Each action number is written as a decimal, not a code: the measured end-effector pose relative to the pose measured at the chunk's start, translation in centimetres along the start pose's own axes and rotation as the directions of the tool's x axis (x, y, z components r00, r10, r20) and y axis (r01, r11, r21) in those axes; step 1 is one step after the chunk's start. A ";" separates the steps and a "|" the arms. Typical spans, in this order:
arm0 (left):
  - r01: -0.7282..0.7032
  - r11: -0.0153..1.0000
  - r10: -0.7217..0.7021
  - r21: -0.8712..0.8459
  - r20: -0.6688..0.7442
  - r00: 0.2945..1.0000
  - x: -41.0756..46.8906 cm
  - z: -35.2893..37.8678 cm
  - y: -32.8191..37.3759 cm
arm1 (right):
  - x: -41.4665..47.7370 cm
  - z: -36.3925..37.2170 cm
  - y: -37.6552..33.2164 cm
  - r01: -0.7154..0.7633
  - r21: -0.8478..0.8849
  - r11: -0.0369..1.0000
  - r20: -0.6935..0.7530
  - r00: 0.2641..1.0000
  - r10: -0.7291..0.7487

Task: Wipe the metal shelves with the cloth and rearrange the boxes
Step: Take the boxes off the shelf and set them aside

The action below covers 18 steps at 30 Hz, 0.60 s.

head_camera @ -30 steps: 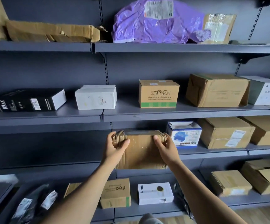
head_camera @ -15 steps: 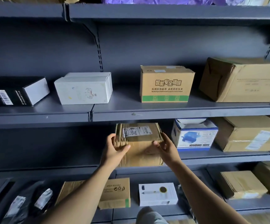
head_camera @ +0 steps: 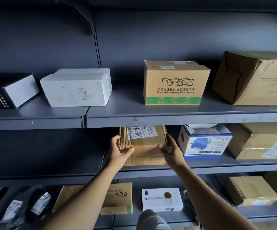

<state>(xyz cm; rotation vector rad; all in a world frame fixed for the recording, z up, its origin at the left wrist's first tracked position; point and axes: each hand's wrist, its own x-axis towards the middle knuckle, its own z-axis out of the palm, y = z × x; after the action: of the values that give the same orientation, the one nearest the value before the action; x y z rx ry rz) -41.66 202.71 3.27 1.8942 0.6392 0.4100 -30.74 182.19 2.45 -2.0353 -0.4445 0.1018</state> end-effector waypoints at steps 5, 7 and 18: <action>0.028 0.999 -0.030 0.022 0.075 0.997 -0.9 -1.1 0.5 | -1.0 -0.5 -1.0 -0.081 -0.025 0.996 0.008 0.997 0.081; 0.042 0.999 -0.044 0.030 0.072 0.996 -2.1 -1.9 1.0 | -2.2 -0.7 -1.6 -0.089 -0.007 0.996 0.003 0.996 0.089; 0.031 0.996 -0.035 0.088 0.045 0.998 -14.7 -10.9 7.6 | -15.0 -2.9 -12.1 -0.123 0.014 0.992 0.037 0.992 0.123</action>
<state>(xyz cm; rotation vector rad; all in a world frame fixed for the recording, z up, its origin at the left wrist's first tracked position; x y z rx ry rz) -57.54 199.52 14.68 1.9677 0.6663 0.3205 -47.18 179.62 12.58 -2.0472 -0.3396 0.2174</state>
